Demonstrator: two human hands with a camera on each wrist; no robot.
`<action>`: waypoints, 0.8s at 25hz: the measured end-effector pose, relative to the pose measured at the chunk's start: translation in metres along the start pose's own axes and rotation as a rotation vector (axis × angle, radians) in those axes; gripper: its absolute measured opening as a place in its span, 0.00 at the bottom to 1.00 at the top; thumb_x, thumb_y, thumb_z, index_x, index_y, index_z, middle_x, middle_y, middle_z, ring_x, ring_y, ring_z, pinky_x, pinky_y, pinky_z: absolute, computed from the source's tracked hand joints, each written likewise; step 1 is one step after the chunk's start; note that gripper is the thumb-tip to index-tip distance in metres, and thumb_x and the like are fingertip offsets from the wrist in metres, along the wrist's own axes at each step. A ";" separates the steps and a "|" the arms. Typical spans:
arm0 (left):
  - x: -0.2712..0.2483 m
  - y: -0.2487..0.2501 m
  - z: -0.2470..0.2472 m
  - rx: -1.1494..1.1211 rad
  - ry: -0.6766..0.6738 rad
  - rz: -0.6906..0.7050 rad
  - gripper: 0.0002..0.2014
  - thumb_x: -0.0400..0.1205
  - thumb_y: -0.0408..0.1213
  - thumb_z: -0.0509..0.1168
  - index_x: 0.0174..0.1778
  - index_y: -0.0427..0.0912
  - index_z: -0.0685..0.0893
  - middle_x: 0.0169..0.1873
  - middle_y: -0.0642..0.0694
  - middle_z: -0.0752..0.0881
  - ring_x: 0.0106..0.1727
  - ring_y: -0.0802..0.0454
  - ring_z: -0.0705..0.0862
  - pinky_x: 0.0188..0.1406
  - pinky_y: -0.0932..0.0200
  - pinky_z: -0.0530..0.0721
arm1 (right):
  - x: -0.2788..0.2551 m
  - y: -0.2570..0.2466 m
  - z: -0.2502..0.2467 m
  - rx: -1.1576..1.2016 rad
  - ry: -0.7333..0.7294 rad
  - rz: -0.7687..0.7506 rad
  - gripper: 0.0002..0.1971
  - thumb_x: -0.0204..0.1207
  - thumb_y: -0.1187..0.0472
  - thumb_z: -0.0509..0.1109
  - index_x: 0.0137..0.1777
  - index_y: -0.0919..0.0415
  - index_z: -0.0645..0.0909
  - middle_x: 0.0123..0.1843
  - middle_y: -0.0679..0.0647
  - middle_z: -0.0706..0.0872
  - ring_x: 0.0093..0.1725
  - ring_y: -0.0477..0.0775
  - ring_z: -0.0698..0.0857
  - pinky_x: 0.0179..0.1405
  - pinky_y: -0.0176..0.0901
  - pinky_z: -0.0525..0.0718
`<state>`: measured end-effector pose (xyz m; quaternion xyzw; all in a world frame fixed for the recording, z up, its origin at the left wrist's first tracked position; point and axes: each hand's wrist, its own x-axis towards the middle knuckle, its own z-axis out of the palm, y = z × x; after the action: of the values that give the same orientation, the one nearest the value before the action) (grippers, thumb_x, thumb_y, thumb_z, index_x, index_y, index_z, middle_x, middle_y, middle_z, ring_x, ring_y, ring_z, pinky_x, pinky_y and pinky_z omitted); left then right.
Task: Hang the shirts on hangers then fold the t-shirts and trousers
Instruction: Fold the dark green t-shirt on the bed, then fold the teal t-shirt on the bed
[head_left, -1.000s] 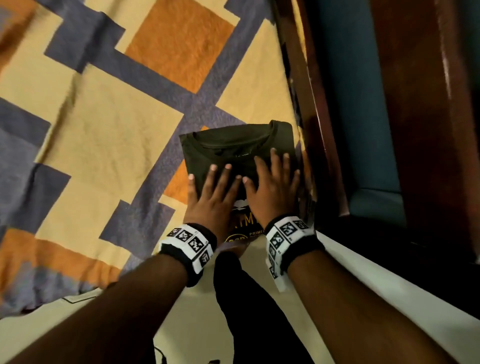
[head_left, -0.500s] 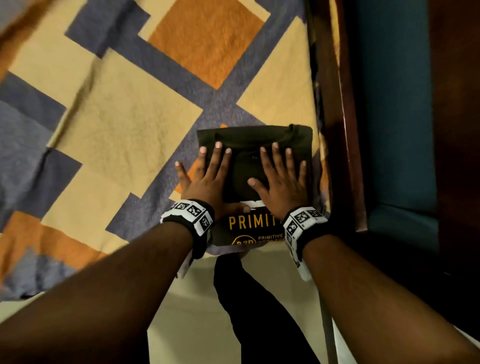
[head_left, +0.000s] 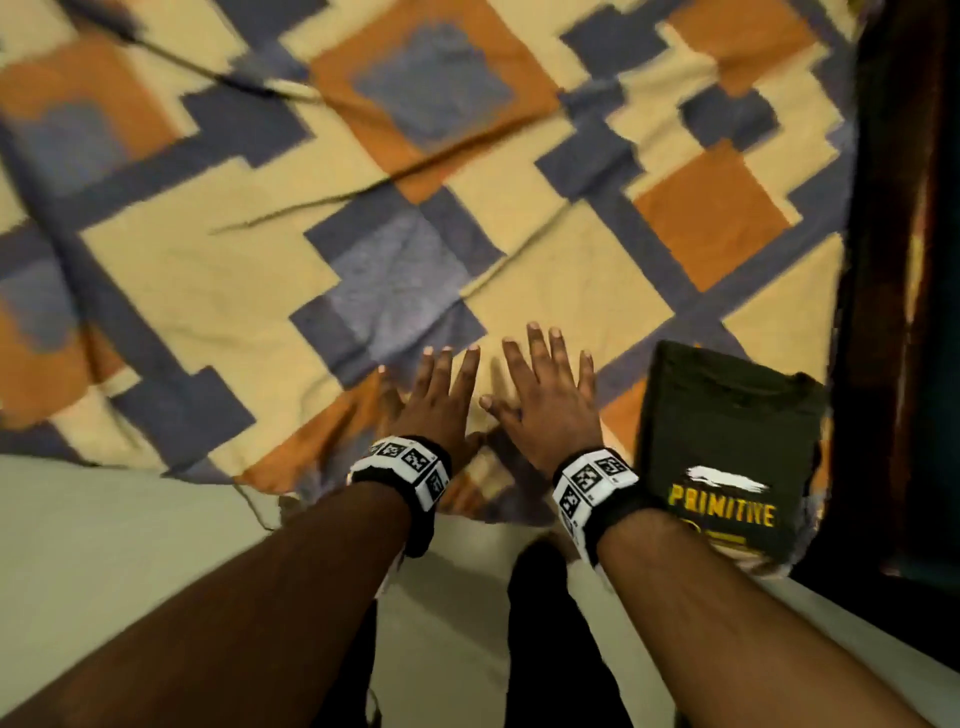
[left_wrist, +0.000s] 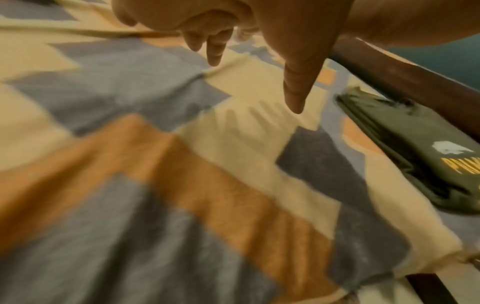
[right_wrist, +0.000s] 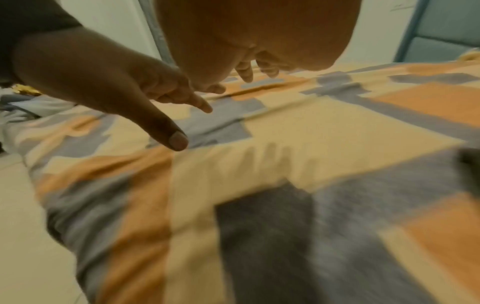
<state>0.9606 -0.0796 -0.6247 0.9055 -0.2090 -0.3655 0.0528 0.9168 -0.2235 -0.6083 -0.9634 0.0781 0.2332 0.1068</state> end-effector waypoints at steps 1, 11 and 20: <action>-0.009 -0.043 -0.012 -0.051 0.030 -0.062 0.43 0.81 0.58 0.55 0.80 0.56 0.29 0.83 0.49 0.38 0.83 0.47 0.35 0.72 0.25 0.32 | 0.017 -0.047 -0.007 -0.005 -0.032 -0.042 0.38 0.78 0.32 0.42 0.85 0.51 0.51 0.87 0.56 0.46 0.85 0.59 0.44 0.80 0.65 0.38; -0.061 -0.382 -0.114 -0.170 0.244 -0.490 0.47 0.80 0.56 0.61 0.81 0.53 0.31 0.83 0.48 0.40 0.84 0.46 0.39 0.76 0.28 0.41 | 0.156 -0.381 -0.042 -0.173 -0.054 -0.478 0.36 0.82 0.36 0.53 0.85 0.51 0.49 0.87 0.55 0.45 0.85 0.58 0.42 0.79 0.65 0.36; -0.069 -0.524 -0.200 -0.385 0.328 -0.622 0.42 0.79 0.50 0.63 0.83 0.54 0.44 0.81 0.45 0.56 0.82 0.43 0.54 0.76 0.40 0.63 | 0.249 -0.552 -0.102 -0.327 -0.084 -0.751 0.37 0.82 0.38 0.54 0.85 0.50 0.45 0.87 0.56 0.40 0.85 0.60 0.39 0.79 0.65 0.34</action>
<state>1.2313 0.4126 -0.5649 0.9455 0.1587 -0.2469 0.1409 1.2905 0.2591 -0.5429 -0.9188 -0.3215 0.2266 0.0332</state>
